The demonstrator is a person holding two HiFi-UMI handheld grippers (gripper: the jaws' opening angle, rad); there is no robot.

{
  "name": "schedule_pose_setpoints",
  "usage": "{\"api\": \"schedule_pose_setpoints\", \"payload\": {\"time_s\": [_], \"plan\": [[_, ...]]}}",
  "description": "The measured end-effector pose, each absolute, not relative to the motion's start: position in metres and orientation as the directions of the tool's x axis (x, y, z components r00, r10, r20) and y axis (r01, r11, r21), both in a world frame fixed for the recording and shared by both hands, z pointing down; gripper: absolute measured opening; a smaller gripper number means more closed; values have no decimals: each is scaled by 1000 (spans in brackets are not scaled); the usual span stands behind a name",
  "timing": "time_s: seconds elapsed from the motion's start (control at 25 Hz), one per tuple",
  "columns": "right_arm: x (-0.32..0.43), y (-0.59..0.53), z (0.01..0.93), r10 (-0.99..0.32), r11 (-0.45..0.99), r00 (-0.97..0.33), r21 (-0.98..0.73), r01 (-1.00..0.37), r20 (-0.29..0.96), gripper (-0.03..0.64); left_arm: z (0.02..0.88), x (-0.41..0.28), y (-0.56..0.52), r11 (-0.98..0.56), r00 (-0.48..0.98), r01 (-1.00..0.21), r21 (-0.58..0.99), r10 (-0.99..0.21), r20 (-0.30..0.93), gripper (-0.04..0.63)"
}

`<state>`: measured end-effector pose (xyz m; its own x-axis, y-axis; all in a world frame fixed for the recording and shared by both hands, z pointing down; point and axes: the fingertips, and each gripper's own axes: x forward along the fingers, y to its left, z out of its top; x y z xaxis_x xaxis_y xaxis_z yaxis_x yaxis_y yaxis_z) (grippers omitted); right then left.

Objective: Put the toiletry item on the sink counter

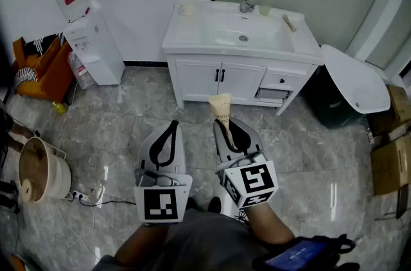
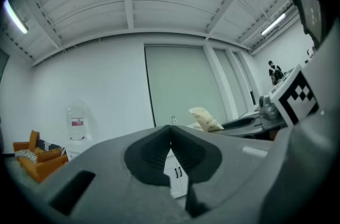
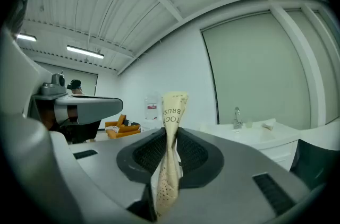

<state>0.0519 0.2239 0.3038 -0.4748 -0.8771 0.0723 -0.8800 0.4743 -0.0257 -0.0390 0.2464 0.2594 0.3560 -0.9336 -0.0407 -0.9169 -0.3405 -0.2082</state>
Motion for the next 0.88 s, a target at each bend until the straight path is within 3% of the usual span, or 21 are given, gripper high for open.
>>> {"api": "schedule_pose_setpoints", "payload": {"time_s": [0.36,0.88], "plan": [[98,215,308,-894,443,-443,-17,-896,67,66,263,1,234,-336,346,-916,-221,-938,-11,13],[97,184,321,-876,473,-480,-102,-875,51,66,277,-10,205,-309,311,-927,-215,-950,27,14]]}}
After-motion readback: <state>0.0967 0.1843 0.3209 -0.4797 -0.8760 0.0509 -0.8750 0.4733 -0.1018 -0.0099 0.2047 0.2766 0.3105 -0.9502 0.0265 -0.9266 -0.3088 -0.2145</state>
